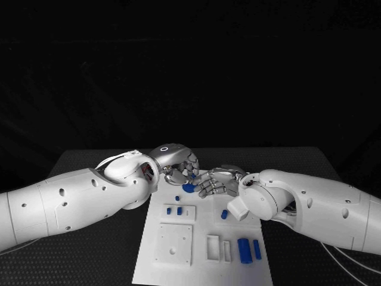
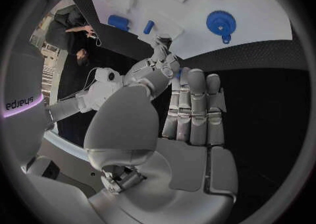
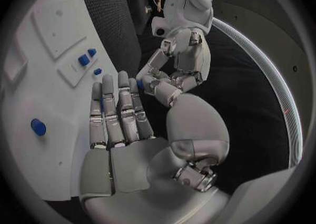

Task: Assemble the parts on the task board

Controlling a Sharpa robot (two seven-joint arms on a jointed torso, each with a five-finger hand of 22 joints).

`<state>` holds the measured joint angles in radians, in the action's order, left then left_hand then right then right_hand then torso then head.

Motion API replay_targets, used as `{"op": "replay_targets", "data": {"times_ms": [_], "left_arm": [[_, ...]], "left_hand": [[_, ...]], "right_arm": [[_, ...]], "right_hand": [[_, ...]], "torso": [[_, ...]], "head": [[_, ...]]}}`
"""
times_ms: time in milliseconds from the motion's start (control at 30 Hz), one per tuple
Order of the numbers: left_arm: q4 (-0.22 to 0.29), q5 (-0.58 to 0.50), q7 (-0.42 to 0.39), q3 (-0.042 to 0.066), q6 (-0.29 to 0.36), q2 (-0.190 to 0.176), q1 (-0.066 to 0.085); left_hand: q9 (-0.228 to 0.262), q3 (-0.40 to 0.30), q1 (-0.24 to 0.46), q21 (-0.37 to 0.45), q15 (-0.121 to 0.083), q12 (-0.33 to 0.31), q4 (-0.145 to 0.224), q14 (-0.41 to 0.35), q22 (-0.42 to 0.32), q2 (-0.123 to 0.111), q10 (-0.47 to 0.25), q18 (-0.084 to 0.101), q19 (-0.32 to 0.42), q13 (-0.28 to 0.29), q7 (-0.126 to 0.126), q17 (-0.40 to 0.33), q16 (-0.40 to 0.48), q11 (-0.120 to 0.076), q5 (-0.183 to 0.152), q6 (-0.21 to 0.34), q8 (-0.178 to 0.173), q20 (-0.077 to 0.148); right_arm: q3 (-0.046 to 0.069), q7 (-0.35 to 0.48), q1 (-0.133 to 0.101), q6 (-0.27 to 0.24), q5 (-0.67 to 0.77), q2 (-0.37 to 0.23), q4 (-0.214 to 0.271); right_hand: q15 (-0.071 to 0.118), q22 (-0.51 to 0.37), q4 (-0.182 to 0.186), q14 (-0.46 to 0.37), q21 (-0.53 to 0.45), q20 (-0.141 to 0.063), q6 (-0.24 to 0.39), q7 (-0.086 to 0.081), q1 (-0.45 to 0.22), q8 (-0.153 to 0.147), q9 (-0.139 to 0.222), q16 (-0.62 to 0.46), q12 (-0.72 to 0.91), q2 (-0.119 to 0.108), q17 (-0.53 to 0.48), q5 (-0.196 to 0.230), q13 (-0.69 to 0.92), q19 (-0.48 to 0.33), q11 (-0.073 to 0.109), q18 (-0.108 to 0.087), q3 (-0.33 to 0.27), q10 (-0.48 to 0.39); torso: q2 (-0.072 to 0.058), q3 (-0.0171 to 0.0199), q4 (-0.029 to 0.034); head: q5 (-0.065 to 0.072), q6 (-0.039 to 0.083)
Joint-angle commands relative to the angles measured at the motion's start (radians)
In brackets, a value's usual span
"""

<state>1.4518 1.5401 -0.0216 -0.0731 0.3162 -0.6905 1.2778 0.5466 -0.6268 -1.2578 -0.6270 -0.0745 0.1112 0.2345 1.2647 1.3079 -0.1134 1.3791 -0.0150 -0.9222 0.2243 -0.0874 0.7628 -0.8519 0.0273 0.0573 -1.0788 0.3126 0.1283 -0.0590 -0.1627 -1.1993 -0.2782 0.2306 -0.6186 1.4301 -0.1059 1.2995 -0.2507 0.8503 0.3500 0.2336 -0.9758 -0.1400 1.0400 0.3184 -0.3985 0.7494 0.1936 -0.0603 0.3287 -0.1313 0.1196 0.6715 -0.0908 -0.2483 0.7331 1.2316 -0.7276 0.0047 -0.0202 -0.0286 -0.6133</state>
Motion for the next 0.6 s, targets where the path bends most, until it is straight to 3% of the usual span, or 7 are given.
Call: {"op": "replay_targets", "data": {"times_ms": [33, 167, 367, 600], "left_arm": [[0.001, -0.005, -0.001, 0.001, -0.005, 0.003, 0.001], [0.002, -0.005, -0.001, 0.001, -0.004, 0.003, 0.001], [0.005, -0.01, -0.004, 0.001, 0.001, 0.002, 0.001], [0.005, -0.027, -0.009, 0.001, 0.008, 0.002, 0.002]], "left_hand": [[0.002, -0.006, 0.0, 0.005, -0.007, 0.005, 0.001, 0.0, 0.014, 0.007, 0.008, 0.014, -0.007, 0.002, 0.001, -0.001, -0.004, 0.001, 0.002, -0.008, 0.004, 0.043], [0.002, -0.006, 0.001, 0.006, -0.007, 0.004, 0.001, 0.0, 0.014, 0.007, 0.008, 0.014, -0.007, 0.002, 0.001, -0.002, -0.004, 0.001, 0.002, -0.008, 0.004, 0.043], [0.002, -0.006, 0.001, 0.006, -0.007, 0.004, 0.001, 0.0, 0.014, 0.007, 0.008, 0.014, -0.007, 0.002, 0.0, -0.002, -0.003, 0.001, 0.002, -0.008, 0.003, 0.043], [0.0, -0.007, 0.004, 0.009, -0.005, -0.002, 0.001, -0.004, 0.015, 0.002, 0.004, 0.015, -0.006, 0.001, -0.003, -0.004, -0.002, 0.003, 0.002, 0.0, -0.002, 0.042]], "right_arm": [[-0.001, 0.012, 0.001, 0.016, 0.012, -0.001, 0.001], [-0.001, 0.015, 0.001, 0.005, 0.022, -0.001, 0.0], [-0.001, 0.021, 0.001, -0.023, 0.049, -0.001, -0.007], [-0.001, 0.018, 0.001, -0.019, 0.085, -0.001, -0.009]], "right_hand": [[0.0, 0.004, 0.001, 0.01, -0.006, 0.0, -0.009, 0.002, 0.008, 0.006, -0.001, 0.002, 0.004, 0.001, 0.002, 0.011, 0.003, 0.008, 0.001, -0.01, 0.02, 0.009], [0.002, 0.009, -0.003, 0.014, -0.006, 0.0, -0.013, 0.004, 0.011, 0.009, -0.003, 0.004, 0.006, 0.004, 0.005, 0.018, 0.005, 0.013, 0.004, -0.011, 0.036, 0.014], [0.009, 0.02, -0.002, 0.032, -0.006, -0.003, -0.029, 0.011, 0.018, 0.021, -0.013, 0.009, 0.013, 0.006, 0.015, 0.078, 0.017, 0.033, 0.012, -0.014, 0.085, 0.033], [0.016, 0.025, -0.006, 0.041, -0.002, -0.008, -0.032, 0.016, 0.015, 0.032, -0.027, 0.016, 0.017, 0.015, 0.022, 0.083, 0.025, 0.046, 0.017, -0.014, 0.086, 0.044]], "torso": [[0.0, -0.0003, -0.0003], [0.0, -0.0004, 0.0002], [0.0, -0.0007, 0.0004], [0.0, -0.0006, 0.0008]], "head": [[0.0, -0.001], [0.002, -0.003], [0.003, -0.004], [0.004, -0.006]]}}
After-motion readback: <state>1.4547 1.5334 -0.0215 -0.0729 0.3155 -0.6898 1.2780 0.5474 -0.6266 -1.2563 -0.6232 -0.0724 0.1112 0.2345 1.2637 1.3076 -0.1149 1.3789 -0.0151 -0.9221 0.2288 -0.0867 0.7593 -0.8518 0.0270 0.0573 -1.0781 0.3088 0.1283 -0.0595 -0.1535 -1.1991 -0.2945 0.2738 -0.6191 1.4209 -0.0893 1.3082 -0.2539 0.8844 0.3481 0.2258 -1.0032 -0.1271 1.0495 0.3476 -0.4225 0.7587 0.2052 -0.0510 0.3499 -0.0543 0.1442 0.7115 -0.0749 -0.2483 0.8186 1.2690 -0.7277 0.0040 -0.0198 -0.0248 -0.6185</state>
